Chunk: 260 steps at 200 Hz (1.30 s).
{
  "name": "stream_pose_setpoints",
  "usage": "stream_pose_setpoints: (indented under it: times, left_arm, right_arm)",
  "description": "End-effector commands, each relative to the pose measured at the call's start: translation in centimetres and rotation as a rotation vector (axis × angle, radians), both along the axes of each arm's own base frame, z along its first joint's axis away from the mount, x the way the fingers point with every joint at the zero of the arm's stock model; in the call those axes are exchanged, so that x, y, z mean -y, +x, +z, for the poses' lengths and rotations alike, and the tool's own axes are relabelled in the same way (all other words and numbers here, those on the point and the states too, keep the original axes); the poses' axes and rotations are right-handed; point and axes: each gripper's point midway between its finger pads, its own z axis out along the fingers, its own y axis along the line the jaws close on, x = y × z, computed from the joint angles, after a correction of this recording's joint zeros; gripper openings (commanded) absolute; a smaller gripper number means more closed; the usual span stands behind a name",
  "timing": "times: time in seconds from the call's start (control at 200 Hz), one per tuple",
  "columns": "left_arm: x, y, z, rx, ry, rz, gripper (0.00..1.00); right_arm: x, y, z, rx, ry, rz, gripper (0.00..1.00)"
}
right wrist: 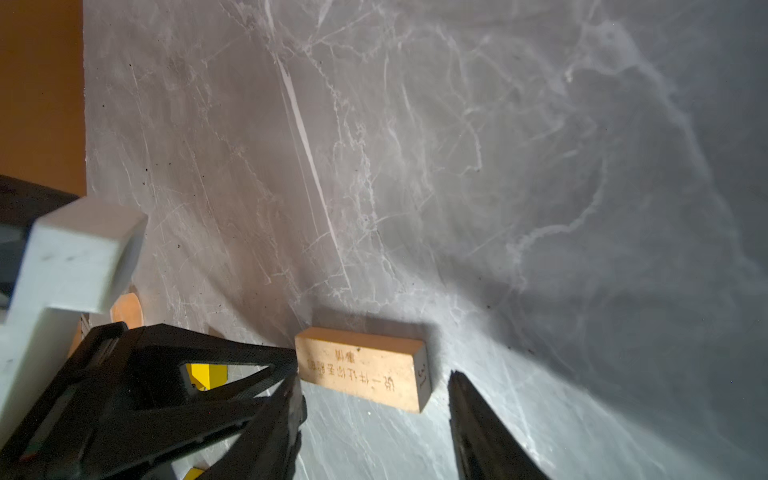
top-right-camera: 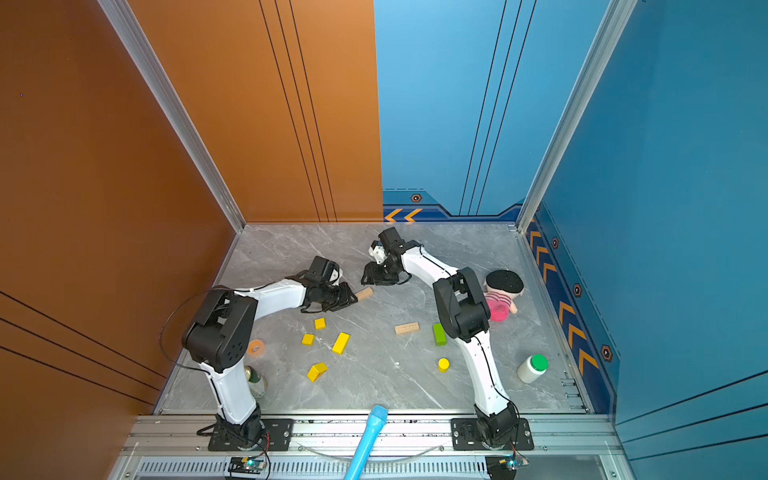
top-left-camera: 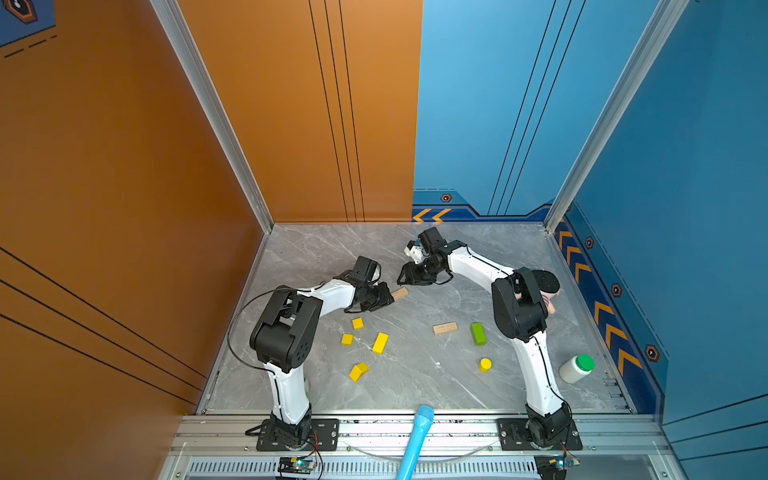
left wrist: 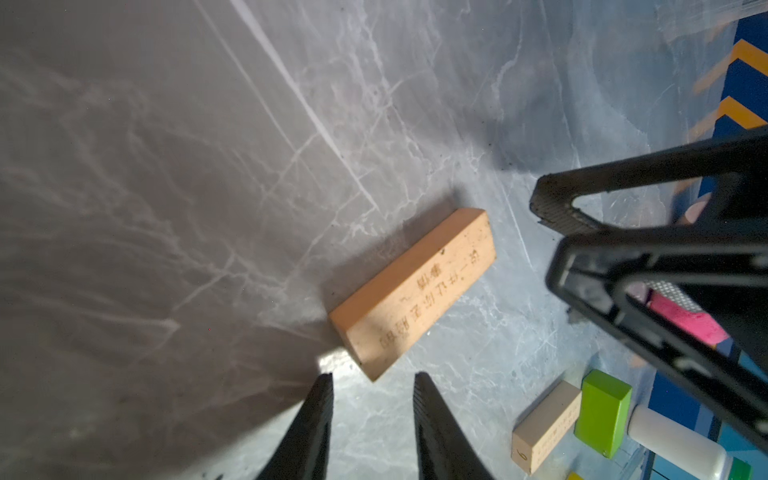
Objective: Build the wood block tower
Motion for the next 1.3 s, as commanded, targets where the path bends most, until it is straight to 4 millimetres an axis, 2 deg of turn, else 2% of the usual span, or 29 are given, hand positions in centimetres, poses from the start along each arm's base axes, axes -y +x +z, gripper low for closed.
stream_pose_setpoints:
  times: [0.0, 0.185, 0.365, 0.646, 0.756, 0.776, 1.161, 1.296]
  left_arm:
    - [0.8, 0.3, 0.2, -0.002, -0.02, -0.016, 0.33]
    - [0.9, 0.5, -0.2, -0.007, -0.017, -0.016, 0.29]
    - [1.1, 0.9, -0.2, -0.003, -0.013, -0.027, 0.23]
    - [2.3, 1.7, -0.1, 0.005, -0.018, -0.053, 0.21]
    - [2.9, 2.0, -0.1, 0.006, -0.022, -0.07, 0.21]
    - [3.0, 2.1, -0.1, 0.007, -0.023, -0.072, 0.21]
    - [5.6, 3.3, 0.2, 0.02, -0.059, -0.124, 0.21]
    - [6.1, 2.7, -0.2, -0.01, -0.051, -0.14, 0.2]
  right_arm:
    - [-0.4, -0.3, -0.7, -0.048, 0.016, -0.004, 0.54]
    - [-0.4, -0.5, -1.9, -0.082, 0.01, -0.015, 0.5]
    - [-0.4, -0.8, -2.3, -0.099, 0.011, -0.019, 0.44]
    - [0.3, -1.7, -2.8, -0.125, -0.005, -0.034, 0.35]
    - [1.1, -1.4, -2.3, -0.115, -0.014, -0.06, 0.33]
    - [1.6, -2.0, -3.2, -0.138, -0.029, -0.068, 0.33]
    - [5.2, -1.8, -3.2, -0.138, -0.052, -0.164, 0.29]
    - [6.0, -1.8, -3.1, -0.139, -0.055, -0.181, 0.28]
